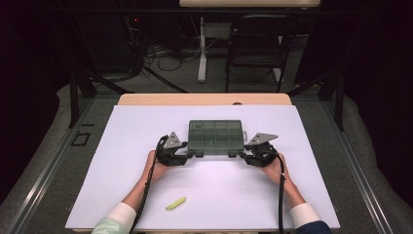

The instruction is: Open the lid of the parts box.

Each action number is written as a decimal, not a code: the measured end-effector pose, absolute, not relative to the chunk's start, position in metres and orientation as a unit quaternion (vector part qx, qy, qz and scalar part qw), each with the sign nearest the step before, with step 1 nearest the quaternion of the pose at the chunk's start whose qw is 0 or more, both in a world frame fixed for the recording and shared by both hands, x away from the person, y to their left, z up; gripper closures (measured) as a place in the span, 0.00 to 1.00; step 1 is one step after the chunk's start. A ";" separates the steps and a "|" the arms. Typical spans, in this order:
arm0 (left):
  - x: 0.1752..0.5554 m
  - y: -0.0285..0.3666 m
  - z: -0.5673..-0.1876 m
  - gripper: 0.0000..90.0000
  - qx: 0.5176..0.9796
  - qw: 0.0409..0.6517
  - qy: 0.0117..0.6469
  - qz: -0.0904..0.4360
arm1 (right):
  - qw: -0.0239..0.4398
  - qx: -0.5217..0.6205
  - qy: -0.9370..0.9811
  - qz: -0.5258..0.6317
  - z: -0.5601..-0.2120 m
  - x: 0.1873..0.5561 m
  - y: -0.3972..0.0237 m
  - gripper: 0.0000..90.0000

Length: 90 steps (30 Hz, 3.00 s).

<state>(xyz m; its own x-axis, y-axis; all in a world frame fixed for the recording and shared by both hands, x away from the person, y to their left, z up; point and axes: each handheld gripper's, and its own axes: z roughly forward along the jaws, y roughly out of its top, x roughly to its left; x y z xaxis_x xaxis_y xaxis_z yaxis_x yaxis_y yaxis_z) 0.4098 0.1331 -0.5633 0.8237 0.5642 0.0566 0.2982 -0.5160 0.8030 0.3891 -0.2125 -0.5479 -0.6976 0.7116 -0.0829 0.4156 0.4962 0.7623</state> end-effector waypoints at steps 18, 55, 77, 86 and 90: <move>0.411 0.134 -0.563 0.53 0.849 0.434 0.264 0.147 | 0.194 0.341 0.833 0.390 -0.549 0.393 -0.212 0.61; 0.409 0.131 -0.562 0.52 0.847 0.431 0.271 0.151 | 0.181 0.351 0.829 0.395 -0.549 0.395 -0.215 0.56; 0.411 0.132 -0.562 0.56 0.843 0.440 0.277 0.141 | 0.182 0.364 0.822 0.397 -0.550 0.394 -0.214 0.63; 0.410 0.132 -0.562 0.58 0.845 0.436 0.275 0.146 | 0.227 0.346 0.839 0.354 -0.549 0.389 -0.206 0.67; 0.410 0.132 -0.562 0.58 0.845 0.436 0.273 0.145 | 0.217 0.349 0.836 0.363 -0.549 0.391 -0.208 0.67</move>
